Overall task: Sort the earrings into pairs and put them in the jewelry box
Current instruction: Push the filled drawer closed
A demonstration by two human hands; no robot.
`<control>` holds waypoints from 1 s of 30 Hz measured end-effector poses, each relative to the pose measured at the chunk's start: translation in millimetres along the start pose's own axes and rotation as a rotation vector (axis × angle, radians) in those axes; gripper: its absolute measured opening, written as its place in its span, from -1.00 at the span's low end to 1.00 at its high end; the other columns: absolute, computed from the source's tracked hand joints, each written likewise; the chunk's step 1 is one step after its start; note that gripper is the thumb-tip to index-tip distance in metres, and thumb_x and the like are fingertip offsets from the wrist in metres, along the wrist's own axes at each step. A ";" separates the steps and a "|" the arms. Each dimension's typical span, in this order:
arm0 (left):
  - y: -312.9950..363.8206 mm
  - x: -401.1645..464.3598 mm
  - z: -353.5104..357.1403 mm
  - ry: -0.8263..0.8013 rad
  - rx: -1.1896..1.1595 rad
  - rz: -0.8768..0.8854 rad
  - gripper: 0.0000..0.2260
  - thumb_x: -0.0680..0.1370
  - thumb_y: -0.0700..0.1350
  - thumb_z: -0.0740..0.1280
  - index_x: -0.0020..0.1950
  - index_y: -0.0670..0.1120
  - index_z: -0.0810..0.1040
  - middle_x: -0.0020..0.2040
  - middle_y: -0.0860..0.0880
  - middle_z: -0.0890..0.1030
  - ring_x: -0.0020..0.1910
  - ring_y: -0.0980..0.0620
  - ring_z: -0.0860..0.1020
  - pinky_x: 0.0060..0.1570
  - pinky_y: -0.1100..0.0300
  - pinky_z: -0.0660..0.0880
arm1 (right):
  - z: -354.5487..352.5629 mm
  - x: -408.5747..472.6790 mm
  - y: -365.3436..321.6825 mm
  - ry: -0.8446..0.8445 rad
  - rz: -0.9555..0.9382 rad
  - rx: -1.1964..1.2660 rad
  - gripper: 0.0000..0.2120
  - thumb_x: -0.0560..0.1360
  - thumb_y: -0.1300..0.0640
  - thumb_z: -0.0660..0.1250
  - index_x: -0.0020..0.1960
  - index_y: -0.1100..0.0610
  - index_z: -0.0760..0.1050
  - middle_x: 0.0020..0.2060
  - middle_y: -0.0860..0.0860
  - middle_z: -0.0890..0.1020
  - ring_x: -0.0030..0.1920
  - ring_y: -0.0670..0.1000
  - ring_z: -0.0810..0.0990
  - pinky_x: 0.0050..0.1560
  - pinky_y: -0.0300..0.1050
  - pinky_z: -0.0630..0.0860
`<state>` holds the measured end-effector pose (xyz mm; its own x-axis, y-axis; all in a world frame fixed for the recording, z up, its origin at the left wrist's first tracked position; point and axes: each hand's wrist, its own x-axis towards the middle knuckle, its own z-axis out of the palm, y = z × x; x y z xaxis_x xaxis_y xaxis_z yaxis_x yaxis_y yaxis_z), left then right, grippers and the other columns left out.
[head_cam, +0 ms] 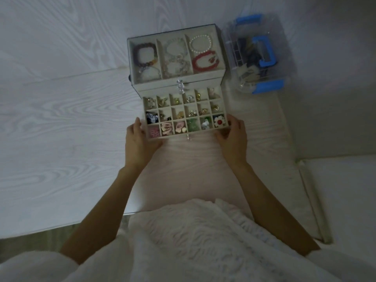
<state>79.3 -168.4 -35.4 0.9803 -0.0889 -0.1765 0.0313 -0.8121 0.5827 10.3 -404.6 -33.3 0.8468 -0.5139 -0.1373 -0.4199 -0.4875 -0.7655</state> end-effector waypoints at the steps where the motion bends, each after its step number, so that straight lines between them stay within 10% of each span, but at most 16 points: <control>1: -1.7 0.8 -1.4 0.000 -0.041 -0.031 -0.29 0.29 -0.03 0.55 0.36 -0.12 0.35 0.21 -0.18 0.47 0.10 -0.16 0.52 0.10 -0.08 0.51 | 1.3 3.0 -1.9 0.006 0.013 0.022 -0.52 0.45 0.23 0.37 0.33 0.20 0.33 0.21 0.16 0.41 0.03 -0.02 0.48 0.10 -0.21 0.46; 11: 10.6 20.6 -3.9 0.149 -0.380 -0.044 -0.62 0.44 -0.27 0.42 0.25 -0.15 0.50 0.10 -0.10 0.61 -0.04 0.12 0.56 -0.12 0.58 0.43 | 19.1 40.7 -21.5 0.018 0.082 0.322 -0.44 0.42 0.22 0.41 0.36 0.22 0.27 0.22 0.15 0.43 0.09 0.02 0.55 0.14 -0.11 0.55; 18: 15.3 52.1 -1.1 0.257 -0.440 -0.154 -0.45 0.42 -0.19 0.45 0.37 -0.13 0.36 0.24 -0.08 0.51 0.04 0.12 0.53 0.03 0.31 0.49 | 32.7 45.6 -32.8 0.023 0.007 0.258 -0.42 0.45 0.35 0.34 0.40 0.28 0.19 0.29 0.21 0.29 0.12 0.01 0.47 -0.02 -0.65 0.33; 24: 15.7 73.1 -6.4 0.270 -0.369 -0.036 -0.69 0.42 -0.17 0.44 0.16 -0.09 0.55 0.05 -0.01 0.63 -0.04 0.14 0.58 -0.05 0.31 0.54 | 36.6 61.3 -37.9 -0.012 0.048 0.307 -0.44 0.45 0.40 0.29 0.39 0.30 0.19 0.24 0.22 0.34 0.02 -0.03 0.47 0.14 -0.31 0.45; 30: 14.4 84.4 -15.7 0.286 -0.251 -0.011 -0.81 0.43 -0.04 0.44 -0.03 -0.06 0.55 -0.11 0.03 0.64 -0.24 0.11 0.59 -0.11 0.13 0.56 | 32.5 63.2 -49.3 -0.191 0.223 0.506 -0.28 0.50 0.38 0.25 0.51 0.11 -0.06 0.48 0.12 0.18 0.45 0.02 0.23 0.37 -0.16 0.24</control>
<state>165.5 -178.5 -29.4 0.9933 0.1127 0.0240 0.0544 -0.6422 0.7646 95.1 -390.2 -24.7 0.8193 -0.4062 -0.4046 -0.4263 0.0402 -0.9037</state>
